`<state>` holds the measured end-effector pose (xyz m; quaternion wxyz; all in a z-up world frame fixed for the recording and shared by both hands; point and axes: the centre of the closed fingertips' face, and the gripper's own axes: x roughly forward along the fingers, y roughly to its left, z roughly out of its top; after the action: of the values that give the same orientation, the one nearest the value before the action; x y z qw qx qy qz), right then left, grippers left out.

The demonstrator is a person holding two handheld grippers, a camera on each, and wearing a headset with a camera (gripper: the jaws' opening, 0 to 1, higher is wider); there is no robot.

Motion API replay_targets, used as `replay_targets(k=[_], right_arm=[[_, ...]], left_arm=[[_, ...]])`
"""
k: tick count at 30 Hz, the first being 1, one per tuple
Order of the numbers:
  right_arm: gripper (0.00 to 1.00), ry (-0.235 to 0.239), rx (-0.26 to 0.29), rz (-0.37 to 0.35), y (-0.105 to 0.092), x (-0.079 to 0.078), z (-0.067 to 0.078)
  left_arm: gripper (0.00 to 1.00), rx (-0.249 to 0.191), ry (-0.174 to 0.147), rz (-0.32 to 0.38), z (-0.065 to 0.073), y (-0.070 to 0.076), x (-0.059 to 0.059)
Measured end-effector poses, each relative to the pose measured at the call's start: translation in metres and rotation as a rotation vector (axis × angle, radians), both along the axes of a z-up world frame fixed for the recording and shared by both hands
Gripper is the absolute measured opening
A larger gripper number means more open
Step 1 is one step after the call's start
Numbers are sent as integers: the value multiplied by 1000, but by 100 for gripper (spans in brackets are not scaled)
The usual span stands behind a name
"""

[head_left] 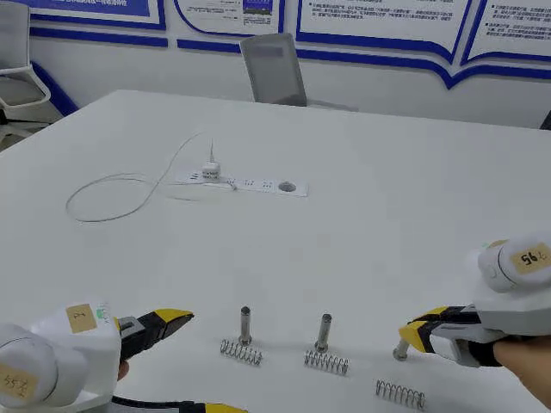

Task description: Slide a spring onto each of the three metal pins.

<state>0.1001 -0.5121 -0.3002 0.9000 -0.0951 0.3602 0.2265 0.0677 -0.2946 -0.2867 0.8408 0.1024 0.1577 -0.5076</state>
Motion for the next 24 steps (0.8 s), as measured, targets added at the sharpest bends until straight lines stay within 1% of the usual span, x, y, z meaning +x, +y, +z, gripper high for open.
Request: replay_targets(k=[8,12,15,19,24], right_arm=[[17,-28,7,7,-6,-3,8],[18,-27,8,25,-9,-9,8],[18,-20,6,53,-9,-16,6],[18,-11,-8,110,-7,-27,-1],[18,10,16,178,-2,-38,-7]], left_arm=[[81,-1,1,0,-1,0,1],[82,1,1,-1,-1,0,1],[82,0,1,-2,-1,0,2],[82,1,2,-5,-1,-1,2],[81,0,2,-6,-2,-2,2]])
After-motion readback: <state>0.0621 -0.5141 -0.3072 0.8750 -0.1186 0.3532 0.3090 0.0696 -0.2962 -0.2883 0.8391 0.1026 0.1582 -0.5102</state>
